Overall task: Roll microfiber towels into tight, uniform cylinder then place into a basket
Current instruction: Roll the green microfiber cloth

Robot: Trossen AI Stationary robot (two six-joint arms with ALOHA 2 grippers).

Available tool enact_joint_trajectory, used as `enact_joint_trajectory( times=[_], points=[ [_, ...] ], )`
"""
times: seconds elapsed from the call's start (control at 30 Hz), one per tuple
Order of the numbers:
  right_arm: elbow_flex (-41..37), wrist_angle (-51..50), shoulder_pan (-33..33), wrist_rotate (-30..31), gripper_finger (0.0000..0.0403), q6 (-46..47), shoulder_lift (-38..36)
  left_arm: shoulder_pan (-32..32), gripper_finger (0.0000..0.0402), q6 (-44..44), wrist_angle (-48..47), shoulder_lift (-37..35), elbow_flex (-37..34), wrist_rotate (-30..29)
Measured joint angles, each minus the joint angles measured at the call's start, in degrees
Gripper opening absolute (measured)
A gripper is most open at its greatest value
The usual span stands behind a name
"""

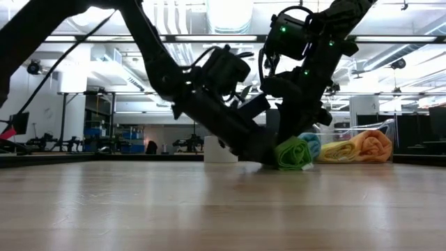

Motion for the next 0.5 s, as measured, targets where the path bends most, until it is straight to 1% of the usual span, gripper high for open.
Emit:
enact_joint_trajectory(
  times=[0.2,0.5],
  points=[
    [0.0,0.19,-0.38,0.02,0.0013,-0.37,0.06,-0.41,0.0,-0.13,-8.29,-3.81,-0.35,0.31],
    [-0.04,0.69,-0.61,0.02,0.0013,-0.57,0.07,-0.75,0.0,-0.07,-8.68,-4.84,-1.11,0.32]
  ],
)
